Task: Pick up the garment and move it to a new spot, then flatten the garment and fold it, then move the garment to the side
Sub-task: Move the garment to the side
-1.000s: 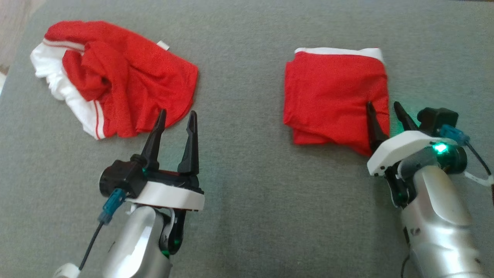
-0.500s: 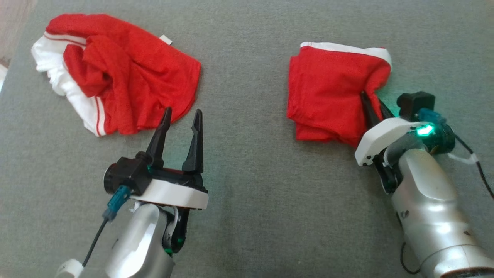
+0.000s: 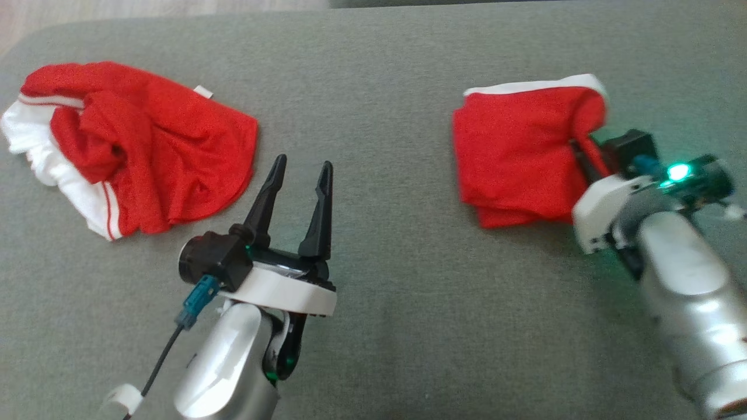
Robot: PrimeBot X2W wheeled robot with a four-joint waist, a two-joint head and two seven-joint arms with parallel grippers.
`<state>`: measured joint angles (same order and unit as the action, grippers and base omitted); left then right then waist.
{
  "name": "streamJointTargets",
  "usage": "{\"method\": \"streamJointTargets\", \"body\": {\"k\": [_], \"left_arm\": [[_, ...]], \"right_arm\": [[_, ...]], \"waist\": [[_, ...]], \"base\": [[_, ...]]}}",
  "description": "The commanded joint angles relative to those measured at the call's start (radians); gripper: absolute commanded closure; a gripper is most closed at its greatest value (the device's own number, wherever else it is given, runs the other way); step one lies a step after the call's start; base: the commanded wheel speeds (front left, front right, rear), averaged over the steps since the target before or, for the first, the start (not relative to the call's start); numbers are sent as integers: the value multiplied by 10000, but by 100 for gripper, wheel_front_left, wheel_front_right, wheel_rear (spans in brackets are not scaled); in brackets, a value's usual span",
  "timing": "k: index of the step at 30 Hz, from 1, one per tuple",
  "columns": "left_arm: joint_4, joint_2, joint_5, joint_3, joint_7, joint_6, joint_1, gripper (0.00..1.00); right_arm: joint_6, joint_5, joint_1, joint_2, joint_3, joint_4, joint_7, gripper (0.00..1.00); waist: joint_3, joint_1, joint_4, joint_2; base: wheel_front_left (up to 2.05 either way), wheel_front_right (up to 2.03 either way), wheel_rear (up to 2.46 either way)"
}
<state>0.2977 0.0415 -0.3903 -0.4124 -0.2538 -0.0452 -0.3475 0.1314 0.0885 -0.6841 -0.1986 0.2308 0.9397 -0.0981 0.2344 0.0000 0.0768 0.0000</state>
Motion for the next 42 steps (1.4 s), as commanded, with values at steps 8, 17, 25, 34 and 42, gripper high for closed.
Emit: {"method": "streamJointTargets", "body": {"k": [8, 17, 25, 34, 42], "left_arm": [[-534, 87, -8, 72, -80, 173, -489, 0], [-637, 87, 55, 144, -80, 30, -692, 0], [-727, 87, 40, 163, -80, -50, -888, 0], [-725, 87, 78, 395, -80, -131, -994, 0], [-651, 87, 220, 781, -80, -184, -765, 0]], "right_arm": [[-7, -1603, -346, -2461, 2124, -1024, 839, 100], [-7, -2980, -321, -4679, 2816, -1685, 1701, 100], [-7, -3243, -410, -6001, 2329, -1593, 2219, 100], [-7, -2642, -551, -6235, 1480, -1267, 2553, 97], [-7, -1852, -464, -5334, 344, -1192, 1935, 0]], "waist": [[174, 0, -385, 0], [772, 0, -211, 0], [1302, 0, 68, 0], [1462, 0, 117, 0], [657, 0, -139, 0]], "base": [[0, 0, 0], [0, 0, 0], [0, 0, 0], [0, 0, 0], [0, 0, 0]]}}
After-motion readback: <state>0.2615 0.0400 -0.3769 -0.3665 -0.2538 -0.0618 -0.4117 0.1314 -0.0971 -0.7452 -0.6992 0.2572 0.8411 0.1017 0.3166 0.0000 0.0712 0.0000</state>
